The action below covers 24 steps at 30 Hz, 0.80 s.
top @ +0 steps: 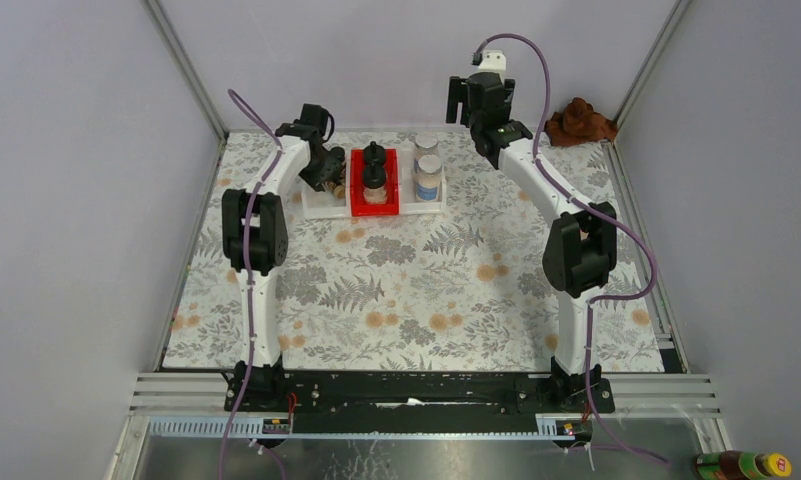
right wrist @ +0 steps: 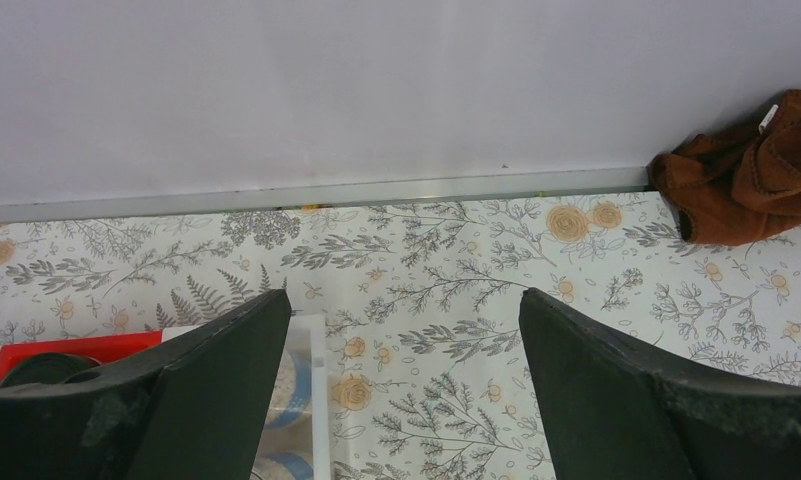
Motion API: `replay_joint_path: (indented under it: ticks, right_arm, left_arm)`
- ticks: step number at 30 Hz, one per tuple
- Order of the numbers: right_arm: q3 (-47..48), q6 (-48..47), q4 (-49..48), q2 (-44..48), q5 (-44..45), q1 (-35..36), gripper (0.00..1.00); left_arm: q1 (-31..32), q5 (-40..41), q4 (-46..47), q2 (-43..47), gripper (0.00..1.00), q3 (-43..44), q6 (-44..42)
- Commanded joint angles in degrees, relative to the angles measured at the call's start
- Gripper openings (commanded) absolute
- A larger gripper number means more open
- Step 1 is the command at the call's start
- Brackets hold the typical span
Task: Organize the condiment bottles
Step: Pick up the bottle from the storage box.
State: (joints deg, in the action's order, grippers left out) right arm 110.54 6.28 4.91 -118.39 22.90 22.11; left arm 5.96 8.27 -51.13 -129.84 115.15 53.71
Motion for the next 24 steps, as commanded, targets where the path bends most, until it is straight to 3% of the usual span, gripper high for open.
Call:
replay_joint_path:
  ticks: [1, 24]
  right_arm:
    - [0.2, 0.1, -0.2, 3.1, -0.6, -0.5, 0.93]
    - [4.4, -0.4, -0.1, -1.5, -0.9, -0.7, 0.92]
  left_arm:
    - [-0.2, 2.8, 4.2, -1.4, 0.55, 1.1, 3.2]
    - [-3.4, 4.1, 5.0, -9.2, 0.6, 8.3, 2.1]
